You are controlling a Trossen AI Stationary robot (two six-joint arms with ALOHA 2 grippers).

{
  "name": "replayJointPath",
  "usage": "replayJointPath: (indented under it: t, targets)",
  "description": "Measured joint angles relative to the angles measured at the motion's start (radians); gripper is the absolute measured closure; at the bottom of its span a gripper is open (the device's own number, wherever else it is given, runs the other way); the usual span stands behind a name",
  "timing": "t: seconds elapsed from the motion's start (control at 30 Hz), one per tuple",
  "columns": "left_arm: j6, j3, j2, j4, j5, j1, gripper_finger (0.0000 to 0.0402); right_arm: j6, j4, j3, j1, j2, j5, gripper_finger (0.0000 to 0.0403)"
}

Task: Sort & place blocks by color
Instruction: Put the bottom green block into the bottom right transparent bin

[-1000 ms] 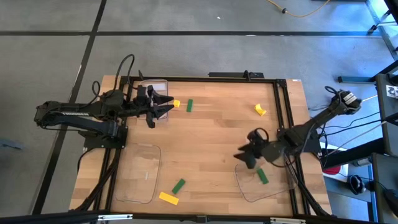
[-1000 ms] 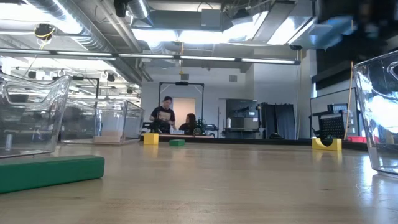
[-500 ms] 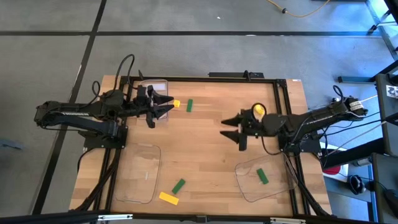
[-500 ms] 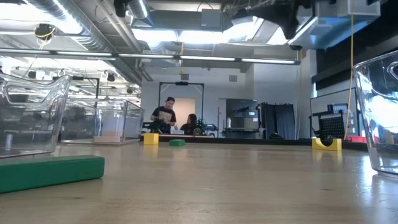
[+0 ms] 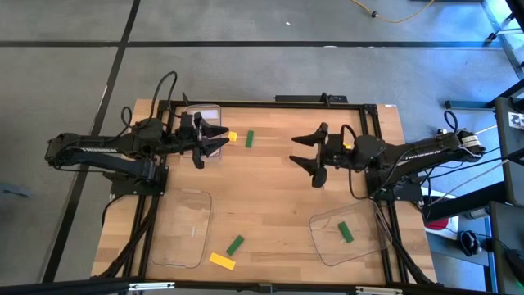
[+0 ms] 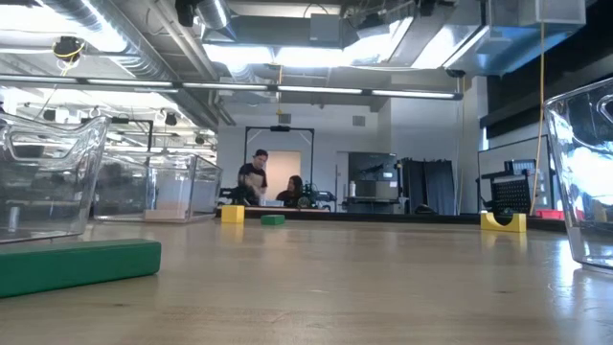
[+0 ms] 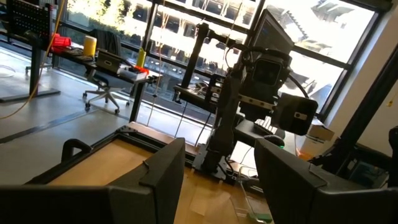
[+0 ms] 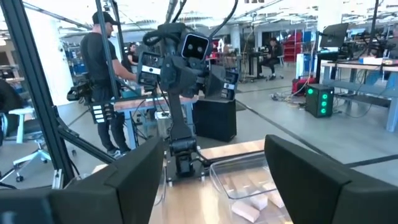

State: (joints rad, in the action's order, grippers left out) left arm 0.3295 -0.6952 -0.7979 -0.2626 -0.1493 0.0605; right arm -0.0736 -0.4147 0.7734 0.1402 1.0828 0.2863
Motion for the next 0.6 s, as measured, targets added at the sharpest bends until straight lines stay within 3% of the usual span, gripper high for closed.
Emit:
replayJointPath:
  t: [0.6]
  targets:
    - [0.038,-0.015,-0.013,0.018,0.000,0.000,0.0216,-0.053,0.026,0.000,0.000,0.000,0.000,0.0122]
